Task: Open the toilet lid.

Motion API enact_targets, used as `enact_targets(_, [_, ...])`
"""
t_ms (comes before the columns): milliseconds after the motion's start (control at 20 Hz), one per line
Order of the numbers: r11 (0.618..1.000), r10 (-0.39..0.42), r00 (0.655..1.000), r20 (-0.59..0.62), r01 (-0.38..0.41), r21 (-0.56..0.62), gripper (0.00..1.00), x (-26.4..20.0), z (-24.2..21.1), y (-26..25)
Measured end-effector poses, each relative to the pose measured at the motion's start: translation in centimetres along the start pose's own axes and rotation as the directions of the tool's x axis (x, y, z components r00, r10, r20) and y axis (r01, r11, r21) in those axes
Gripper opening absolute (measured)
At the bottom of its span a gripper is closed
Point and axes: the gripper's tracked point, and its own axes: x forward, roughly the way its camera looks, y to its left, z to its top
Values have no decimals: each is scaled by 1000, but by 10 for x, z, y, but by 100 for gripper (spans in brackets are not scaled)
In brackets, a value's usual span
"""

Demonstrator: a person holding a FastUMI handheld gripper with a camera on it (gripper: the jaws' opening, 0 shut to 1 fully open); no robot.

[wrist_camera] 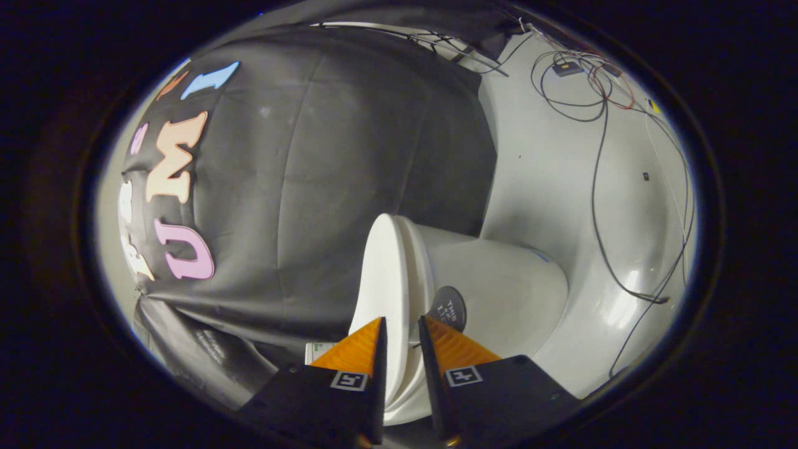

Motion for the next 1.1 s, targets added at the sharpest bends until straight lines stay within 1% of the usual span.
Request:
enact_targets(100, [999,-28,999,-40,26,-33,10,9,-10,-2])
enact_targets(150, [998,-42,998,-53,40,-50,9,15,-10,-3])
enact_targets(200, [997,-55,996,-72,51,-58,6,16,-13,-3])
enact_targets(350, [996,-60,997,-46,57,-67,1,11,-3,3])
enact_targets(400, [996,-60,998,-29,58,-65,1,8,1,4])
enact_targets(450, [995,-76,997,-11,75,-66,1,6,5,1])
enact_targets(600, [978,-195,980,36,197,-70,1,-2,15,-23])
enact_targets(700, [982,-176,982,71,180,-58,2,-9,23,-17])
enact_targets(900, [975,-208,967,145,216,-42,3,-29,38,-27])
enact_targets(950, [971,-229,960,160,237,-32,4,-33,42,-31])
enact_targets(1000, [967,-248,955,162,255,-25,5,-36,43,-36])
enact_targets(1100, [967,-248,957,148,254,-22,6,-41,41,-36])
